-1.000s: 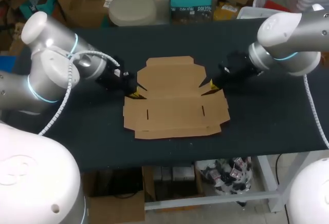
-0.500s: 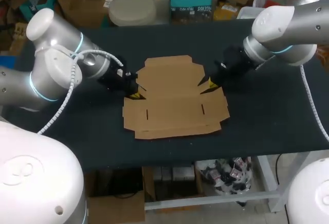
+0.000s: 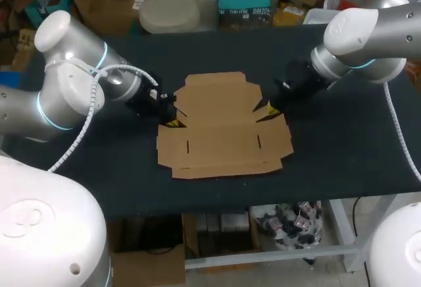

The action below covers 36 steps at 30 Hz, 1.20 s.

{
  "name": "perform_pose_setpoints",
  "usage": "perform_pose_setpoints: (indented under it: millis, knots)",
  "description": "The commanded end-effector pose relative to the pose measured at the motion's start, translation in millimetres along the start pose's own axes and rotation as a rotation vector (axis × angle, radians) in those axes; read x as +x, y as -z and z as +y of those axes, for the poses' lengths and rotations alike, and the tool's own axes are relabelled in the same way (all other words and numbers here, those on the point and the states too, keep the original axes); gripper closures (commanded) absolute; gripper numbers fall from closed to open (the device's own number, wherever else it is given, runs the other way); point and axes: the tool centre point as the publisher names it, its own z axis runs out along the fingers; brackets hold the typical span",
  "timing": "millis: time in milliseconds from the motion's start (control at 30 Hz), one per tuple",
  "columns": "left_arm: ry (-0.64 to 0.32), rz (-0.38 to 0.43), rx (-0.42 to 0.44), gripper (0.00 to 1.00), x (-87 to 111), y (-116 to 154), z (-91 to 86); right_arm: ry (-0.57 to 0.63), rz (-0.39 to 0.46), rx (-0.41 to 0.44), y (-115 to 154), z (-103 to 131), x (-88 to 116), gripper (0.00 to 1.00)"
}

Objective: Assemble the packaging by folding the flat box into shape, placing the metal phone stand inside, and closing the box properly

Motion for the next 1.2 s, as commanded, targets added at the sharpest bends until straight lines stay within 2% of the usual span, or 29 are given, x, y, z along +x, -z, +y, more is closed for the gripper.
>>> perform_pose_setpoints:
  millis: [33, 567, 1200]
  knots:
    - [0.000, -0.034, 0.000, 1.00, 9.0, 5, 1.1, 0.010, -0.015, 0.007, 2, 1, 7, 1.00]
    - [0.022, -0.135, -0.028, 1.00, 21.5, 4, -3.2, -0.011, -0.132, 0.015, 1, -2, 18, 1.00]
    - [0.012, -0.168, -0.043, 1.00, 31.5, -1, -1.0, -0.007, -0.151, 0.029, -12, -6, 23, 1.00]
